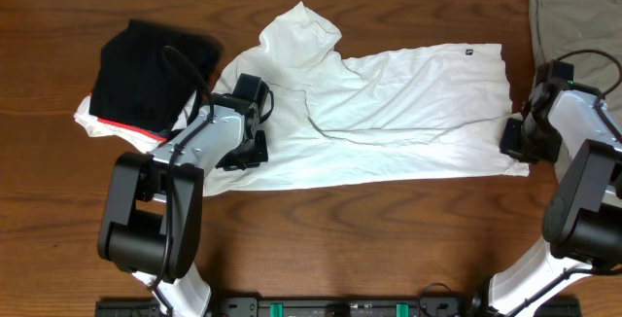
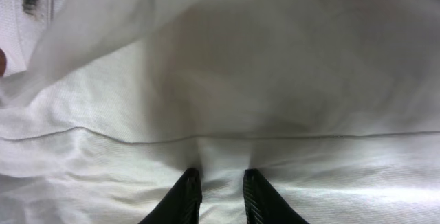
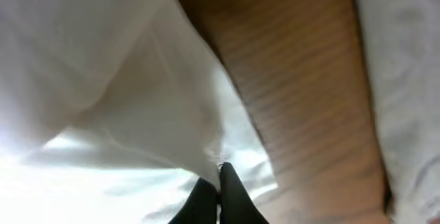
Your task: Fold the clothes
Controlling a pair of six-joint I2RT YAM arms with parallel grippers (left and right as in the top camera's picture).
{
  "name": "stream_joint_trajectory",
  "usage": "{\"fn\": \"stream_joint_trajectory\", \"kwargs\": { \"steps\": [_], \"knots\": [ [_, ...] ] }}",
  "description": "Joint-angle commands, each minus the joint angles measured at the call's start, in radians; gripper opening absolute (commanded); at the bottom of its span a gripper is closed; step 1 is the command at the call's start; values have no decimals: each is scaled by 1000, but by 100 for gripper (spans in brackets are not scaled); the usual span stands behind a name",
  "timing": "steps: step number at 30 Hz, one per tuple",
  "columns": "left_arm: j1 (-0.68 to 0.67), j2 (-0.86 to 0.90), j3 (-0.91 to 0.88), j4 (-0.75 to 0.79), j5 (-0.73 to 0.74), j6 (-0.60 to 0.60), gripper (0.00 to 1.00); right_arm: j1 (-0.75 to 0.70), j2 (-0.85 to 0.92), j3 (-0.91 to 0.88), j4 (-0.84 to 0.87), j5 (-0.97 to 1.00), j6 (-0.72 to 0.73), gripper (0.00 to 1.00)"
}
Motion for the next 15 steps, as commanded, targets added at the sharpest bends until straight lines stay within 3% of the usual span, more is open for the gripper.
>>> {"fn": "stream_joint_trajectory", "kwargs": {
  "steps": [1,8,11,13,15],
  "knots": [
    [9,23,-5,-7,-39,-9,24,-17,5,-6,5,113,4,1],
    [9,23,-5,-11,-59,-9,24,-57,5,-53,198,117,3,3],
    [9,23,-5,-14,-62,-8,24,-76,5,-57,223,71,3,38],
    [9,23,-5,-14,-62,-8,24,-84,5,-57,222,51,3,47],
    [9,23,-5,-14,-62,-8,24,-89,5,-57,222,50,3,49]
  ]
}}
